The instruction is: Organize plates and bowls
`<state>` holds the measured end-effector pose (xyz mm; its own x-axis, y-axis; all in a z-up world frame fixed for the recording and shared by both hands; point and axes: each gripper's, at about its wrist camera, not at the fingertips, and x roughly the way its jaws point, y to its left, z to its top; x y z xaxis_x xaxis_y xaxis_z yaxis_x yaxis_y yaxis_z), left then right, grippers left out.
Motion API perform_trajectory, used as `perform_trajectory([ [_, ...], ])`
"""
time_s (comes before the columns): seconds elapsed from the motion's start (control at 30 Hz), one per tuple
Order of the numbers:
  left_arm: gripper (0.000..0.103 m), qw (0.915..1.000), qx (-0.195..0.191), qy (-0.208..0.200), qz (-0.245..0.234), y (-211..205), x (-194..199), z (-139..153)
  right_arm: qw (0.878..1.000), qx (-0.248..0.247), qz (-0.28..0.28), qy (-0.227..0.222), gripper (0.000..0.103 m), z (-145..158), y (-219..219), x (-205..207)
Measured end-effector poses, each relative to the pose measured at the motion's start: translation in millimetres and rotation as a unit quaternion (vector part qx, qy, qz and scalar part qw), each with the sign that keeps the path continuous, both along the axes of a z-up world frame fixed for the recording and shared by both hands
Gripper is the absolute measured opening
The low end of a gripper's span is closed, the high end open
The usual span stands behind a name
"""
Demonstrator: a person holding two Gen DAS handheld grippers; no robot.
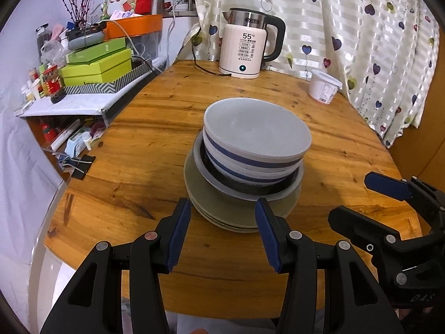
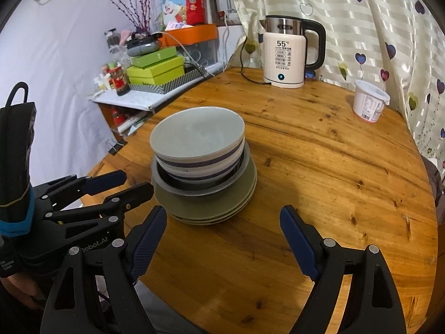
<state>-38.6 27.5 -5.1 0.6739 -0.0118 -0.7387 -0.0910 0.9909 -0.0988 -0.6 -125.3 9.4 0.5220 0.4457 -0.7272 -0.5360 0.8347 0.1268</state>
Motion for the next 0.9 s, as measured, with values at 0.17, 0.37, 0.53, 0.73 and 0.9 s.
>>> perform_trajectory([
  [0.17,0.05,1.0,-0.004,0.007,-0.006,-1.1,2.4,-4.5,1.0,-0.005,0.001,0.003,0.084,-2.9,1.3,1.0],
  [0.37,0.05,0.9998,-0.008,0.019,-0.001,-0.3,5.9,-7.8,1.0,-0.01,-0.002,0.005,0.085,-4.9,2.9,3.2],
  [0.53,0.05,0.9997,-0.007,0.023,-0.001,0.1,7.6,-10.1,1.0,-0.013,0.001,0.008,0.085,-7.4,5.9,4.4],
  [0.73,0.05,0.9995,-0.007,0.029,-0.003,0.3,11.6,-13.0,1.0,-0.015,0.006,0.01,0.085,-9.1,8.0,6.7],
  [0.9,0.05,0.9995,-0.007,0.031,-0.006,-0.2,14.6,-13.3,1.0,-0.016,0.006,0.011,0.085,-9.2,8.3,6.8],
])
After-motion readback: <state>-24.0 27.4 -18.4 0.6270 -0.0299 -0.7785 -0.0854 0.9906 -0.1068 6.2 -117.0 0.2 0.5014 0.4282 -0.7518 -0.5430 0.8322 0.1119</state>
